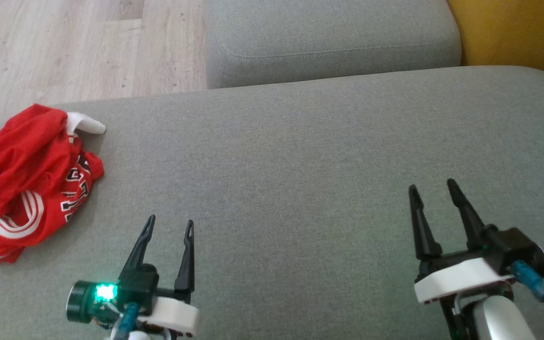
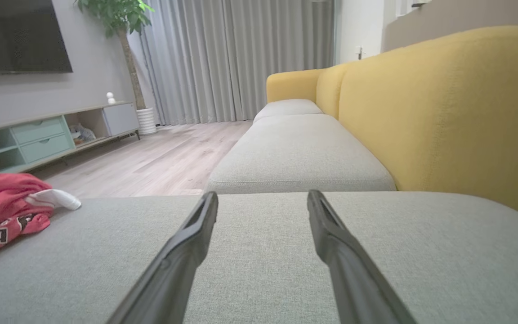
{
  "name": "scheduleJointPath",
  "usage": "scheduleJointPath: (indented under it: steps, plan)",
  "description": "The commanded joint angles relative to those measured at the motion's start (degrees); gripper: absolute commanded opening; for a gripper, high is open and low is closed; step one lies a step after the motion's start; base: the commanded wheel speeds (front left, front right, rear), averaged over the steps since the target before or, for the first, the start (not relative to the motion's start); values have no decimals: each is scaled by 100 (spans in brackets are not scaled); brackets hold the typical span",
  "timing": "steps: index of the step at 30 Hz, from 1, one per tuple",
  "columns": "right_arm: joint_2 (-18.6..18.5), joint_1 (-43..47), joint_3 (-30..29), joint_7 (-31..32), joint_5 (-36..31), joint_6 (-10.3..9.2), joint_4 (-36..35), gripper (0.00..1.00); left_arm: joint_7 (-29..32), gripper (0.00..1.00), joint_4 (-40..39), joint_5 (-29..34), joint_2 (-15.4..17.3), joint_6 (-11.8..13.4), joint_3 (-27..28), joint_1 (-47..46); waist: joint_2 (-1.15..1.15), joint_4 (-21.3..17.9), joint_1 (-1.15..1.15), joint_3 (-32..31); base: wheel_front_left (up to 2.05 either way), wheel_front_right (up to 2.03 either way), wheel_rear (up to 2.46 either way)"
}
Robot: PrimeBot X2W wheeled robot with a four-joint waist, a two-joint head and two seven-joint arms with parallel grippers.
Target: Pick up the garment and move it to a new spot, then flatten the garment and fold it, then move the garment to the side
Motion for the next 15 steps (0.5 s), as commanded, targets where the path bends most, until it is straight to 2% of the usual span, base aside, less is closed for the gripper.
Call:
scheduleJointPath:
  steps: [1, 6, 11, 15]
  plan:
    - [-55, -292, 176, -86, -278, -3, -261, 100, -116, 100, -146, 239, 134, 92, 68, -366, 0, 4, 0, 0, 0, 0, 0]
    - [-58, -289, 287, -154, -619, -4, -325, 100, -202, 100, -191, 363, 82, 249, -13, -372, 0, 9, 0, 3, 0, 0, 0]
    - [-60, -240, 295, -305, -33, -4, -351, 100, -287, 100, -523, 38, -85, 309, 174, -216, 0, 24, 0, 14, 0, 0, 0]
    - [-62, -204, 325, -392, 95, -4, -360, 100, -354, 100, -770, -83, -194, 291, 363, -59, 0, 32, 0, 13, 0, 0, 0]
